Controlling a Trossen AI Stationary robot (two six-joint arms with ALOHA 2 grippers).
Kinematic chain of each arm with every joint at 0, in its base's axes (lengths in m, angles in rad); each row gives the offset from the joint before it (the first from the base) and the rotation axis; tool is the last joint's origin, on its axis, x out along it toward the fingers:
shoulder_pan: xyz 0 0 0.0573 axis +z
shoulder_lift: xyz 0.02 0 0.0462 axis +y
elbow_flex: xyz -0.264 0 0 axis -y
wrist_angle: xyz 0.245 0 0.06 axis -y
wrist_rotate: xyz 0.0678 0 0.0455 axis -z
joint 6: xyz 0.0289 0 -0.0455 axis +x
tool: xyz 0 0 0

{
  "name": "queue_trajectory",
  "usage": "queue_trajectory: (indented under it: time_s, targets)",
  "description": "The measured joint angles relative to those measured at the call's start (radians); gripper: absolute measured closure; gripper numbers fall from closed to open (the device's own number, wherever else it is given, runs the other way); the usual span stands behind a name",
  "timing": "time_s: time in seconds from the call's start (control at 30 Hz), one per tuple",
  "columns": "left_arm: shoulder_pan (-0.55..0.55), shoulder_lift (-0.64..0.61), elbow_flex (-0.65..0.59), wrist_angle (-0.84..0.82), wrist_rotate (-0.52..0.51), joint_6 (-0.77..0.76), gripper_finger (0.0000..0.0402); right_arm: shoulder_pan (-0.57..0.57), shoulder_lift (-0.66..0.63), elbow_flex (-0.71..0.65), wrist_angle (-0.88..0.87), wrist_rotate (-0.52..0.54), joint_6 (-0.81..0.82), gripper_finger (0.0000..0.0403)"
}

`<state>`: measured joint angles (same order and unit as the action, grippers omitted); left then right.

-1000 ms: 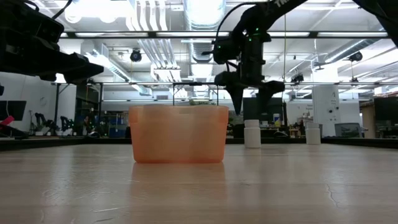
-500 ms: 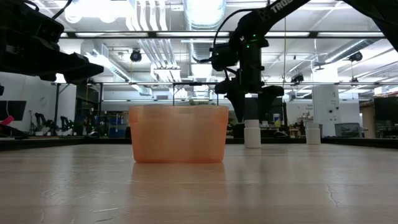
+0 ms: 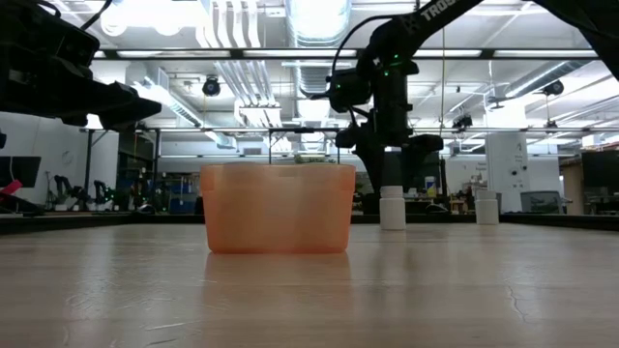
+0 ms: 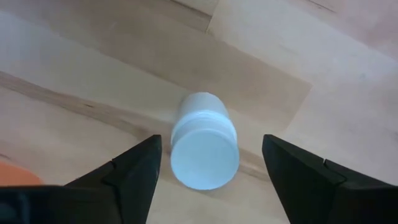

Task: Pick and place pill bottles into a basket
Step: Put the bottom white pill bottle into the orange bin

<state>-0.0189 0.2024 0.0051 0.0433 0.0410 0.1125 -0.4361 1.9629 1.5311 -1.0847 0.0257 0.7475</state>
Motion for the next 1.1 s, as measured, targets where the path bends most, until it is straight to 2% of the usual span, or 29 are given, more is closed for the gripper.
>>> queue_trajectory:
  time_s: [0.4,0.77,1.1]
  targets:
    - [0.000,0.000,0.000,0.000,0.000,0.000,0.0157,0.009,-0.001,0.000,-0.002,-0.027,0.007,0.0169]
    - [0.000,0.000,0.000,0.000,0.000,0.000,0.0157,0.019,-0.002,0.000,-0.003,-0.029,0.008,0.0263]
    - [0.000,0.000,0.000,0.000,0.000,0.000,0.0157,0.031,-0.004,-0.001,-0.008,-0.044,0.007,0.0267]
